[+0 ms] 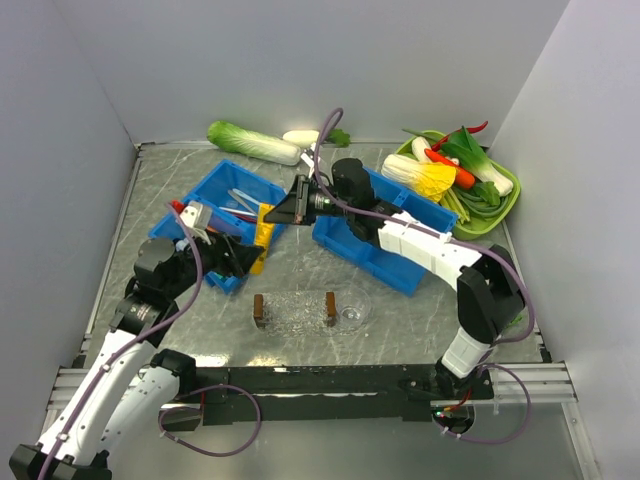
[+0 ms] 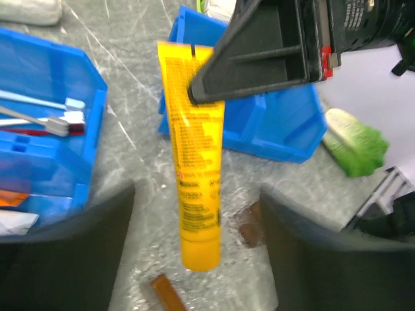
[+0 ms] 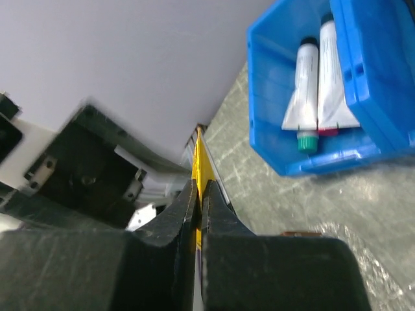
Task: Prepare toiletry sets of a toothbrush and toothpaste on the tray
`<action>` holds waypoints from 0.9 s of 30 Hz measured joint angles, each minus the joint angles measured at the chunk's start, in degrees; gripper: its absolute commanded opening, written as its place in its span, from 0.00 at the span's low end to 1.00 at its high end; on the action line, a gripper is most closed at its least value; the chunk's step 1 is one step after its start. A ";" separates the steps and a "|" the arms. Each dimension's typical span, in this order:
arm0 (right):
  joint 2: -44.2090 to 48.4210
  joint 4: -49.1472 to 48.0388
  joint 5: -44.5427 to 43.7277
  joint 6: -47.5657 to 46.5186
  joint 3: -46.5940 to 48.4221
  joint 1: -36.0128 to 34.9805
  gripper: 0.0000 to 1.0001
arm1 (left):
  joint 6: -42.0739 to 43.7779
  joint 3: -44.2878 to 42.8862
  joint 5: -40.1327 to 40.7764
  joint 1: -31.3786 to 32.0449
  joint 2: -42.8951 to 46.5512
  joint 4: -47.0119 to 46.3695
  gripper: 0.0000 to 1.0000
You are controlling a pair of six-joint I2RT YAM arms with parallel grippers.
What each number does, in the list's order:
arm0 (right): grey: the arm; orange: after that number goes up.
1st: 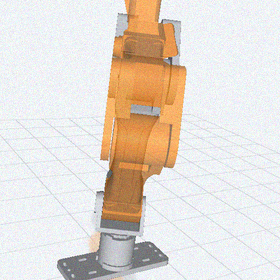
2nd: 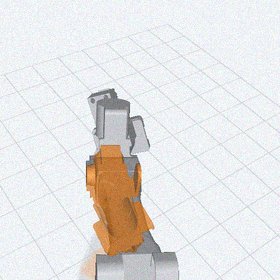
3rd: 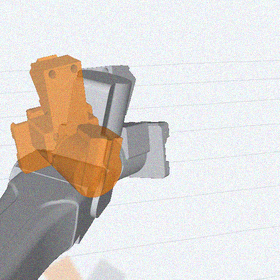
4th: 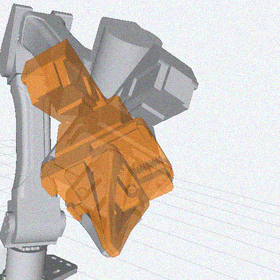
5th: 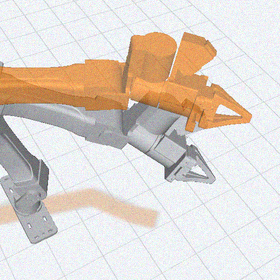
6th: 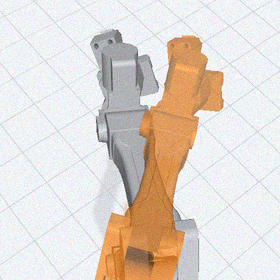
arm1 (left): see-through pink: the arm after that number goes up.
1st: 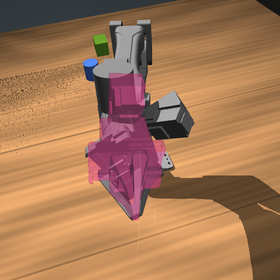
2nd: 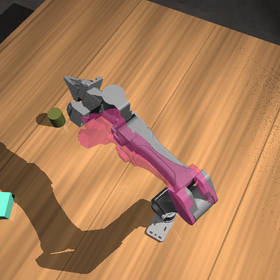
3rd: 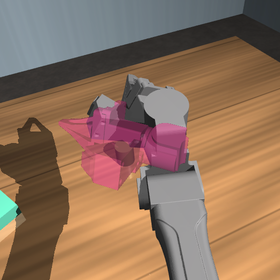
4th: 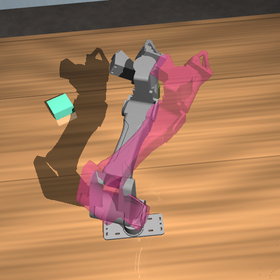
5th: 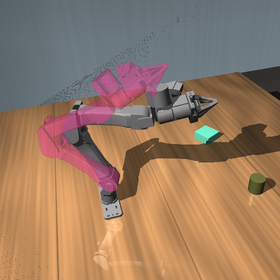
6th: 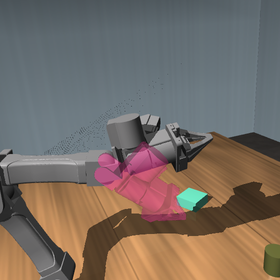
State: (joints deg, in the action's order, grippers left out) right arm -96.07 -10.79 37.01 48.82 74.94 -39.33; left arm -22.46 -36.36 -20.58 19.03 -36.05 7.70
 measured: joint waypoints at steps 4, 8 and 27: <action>2.75 0.20 1.01 -1.03 -2.67 0.00 0.00 | -1.84 0.00 -1.49 -0.02 0.57 -1.18 0.96; 8.72 1.11 2.45 -3.37 -4.76 0.00 0.00 | -5.49 -0.07 -6.21 -0.02 -0.28 -4.68 0.96; 29.94 11.87 3.06 -15.74 -12.96 0.00 0.00 | -16.13 -5.16 -30.12 14.58 -15.50 -19.23 0.68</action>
State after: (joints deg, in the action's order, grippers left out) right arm -66.13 1.08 40.07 33.08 61.98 -39.33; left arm -38.59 -41.52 -50.70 33.61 -51.55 -11.53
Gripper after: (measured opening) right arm 0.030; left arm 0.791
